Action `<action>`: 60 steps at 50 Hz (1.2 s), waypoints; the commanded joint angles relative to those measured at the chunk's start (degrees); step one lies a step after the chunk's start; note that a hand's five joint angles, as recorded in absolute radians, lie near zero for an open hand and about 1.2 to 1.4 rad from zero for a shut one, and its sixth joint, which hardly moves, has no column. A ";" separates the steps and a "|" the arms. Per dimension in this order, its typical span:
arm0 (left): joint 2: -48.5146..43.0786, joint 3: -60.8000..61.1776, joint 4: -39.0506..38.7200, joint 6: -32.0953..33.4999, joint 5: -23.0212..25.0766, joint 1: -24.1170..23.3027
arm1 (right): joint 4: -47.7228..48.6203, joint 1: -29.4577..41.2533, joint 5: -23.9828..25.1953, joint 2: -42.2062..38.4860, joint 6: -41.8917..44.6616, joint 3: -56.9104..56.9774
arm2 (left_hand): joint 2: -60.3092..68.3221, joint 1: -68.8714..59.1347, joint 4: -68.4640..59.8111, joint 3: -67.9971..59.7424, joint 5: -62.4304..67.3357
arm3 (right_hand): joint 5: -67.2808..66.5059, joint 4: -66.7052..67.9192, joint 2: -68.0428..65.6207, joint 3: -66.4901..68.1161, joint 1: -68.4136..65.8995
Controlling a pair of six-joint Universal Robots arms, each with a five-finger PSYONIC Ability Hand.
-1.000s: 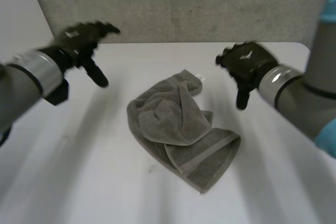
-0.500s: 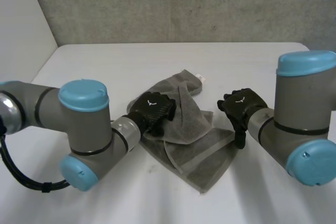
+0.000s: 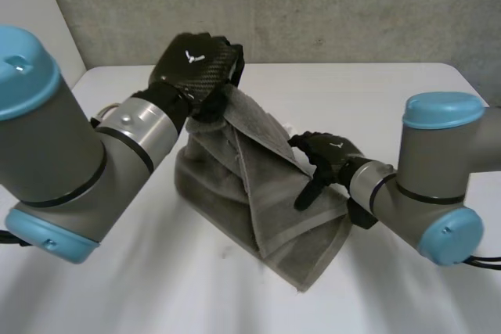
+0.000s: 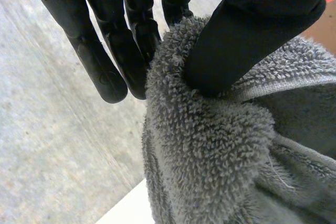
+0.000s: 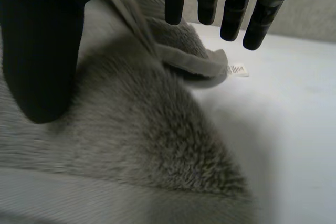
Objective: Fold the towel.
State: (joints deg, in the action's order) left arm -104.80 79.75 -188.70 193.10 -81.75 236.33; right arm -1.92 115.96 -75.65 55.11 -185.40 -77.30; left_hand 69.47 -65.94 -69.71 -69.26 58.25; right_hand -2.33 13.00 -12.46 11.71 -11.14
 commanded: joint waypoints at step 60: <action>1.79 13.69 5.02 -8.45 0.45 6.59 | -4.41 -5.92 -14.53 6.23 46.54 1.90 | -46.98 43.45 47.22 46.77 -45.76 | -5.33 4.66 -5.20 5.95 -6.52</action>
State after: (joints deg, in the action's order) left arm -106.27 97.74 -180.49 184.12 -81.72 241.87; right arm -6.60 112.33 -86.92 56.61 -138.55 -74.19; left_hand 21.41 -21.63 -21.46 -21.46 11.40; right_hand -14.72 24.88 -24.36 24.85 -20.61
